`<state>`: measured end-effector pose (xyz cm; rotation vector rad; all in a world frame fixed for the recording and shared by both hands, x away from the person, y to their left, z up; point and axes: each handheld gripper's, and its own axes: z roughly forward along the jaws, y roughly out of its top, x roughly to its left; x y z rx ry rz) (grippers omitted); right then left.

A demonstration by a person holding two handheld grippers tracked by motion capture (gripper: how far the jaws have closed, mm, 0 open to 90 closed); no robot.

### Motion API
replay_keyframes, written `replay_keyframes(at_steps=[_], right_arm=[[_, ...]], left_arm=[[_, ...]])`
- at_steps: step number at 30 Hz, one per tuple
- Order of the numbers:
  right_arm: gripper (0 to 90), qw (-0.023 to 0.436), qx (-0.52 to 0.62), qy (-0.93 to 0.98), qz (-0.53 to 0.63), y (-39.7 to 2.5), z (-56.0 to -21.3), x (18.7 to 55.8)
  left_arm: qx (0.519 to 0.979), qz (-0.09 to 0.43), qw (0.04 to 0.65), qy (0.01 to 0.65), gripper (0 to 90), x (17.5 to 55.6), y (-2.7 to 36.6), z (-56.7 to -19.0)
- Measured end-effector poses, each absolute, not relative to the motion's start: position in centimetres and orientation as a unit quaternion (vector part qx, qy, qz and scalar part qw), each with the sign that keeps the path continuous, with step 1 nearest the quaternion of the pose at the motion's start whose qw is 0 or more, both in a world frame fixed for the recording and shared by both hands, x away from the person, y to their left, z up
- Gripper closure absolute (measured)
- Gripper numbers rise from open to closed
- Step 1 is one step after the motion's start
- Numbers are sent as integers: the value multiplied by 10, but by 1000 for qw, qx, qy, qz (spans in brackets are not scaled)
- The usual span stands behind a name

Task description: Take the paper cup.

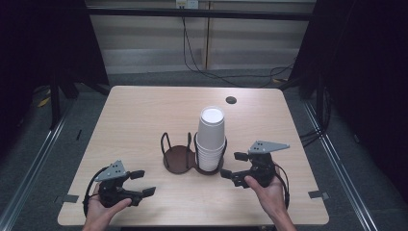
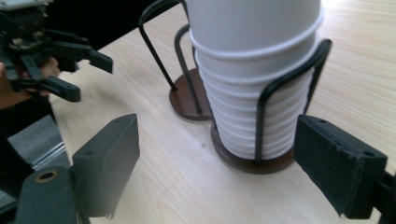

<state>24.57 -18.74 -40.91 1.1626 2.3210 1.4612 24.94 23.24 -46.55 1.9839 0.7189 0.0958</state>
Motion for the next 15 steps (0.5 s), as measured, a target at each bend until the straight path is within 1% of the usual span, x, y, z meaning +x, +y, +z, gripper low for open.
replay_keyframes(at_steps=[2,7,15], right_arm=[[150,62,381,784,485,-184,-403,252],[149,50,370,788,490,-182,-395,260],[149,59,367,781,502,-183,-380,270]], left_arm=[[820,37,491,294,215,249,232,-465],[819,36,492,292,215,249,233,-465],[823,37,487,291,215,248,233,-465]])
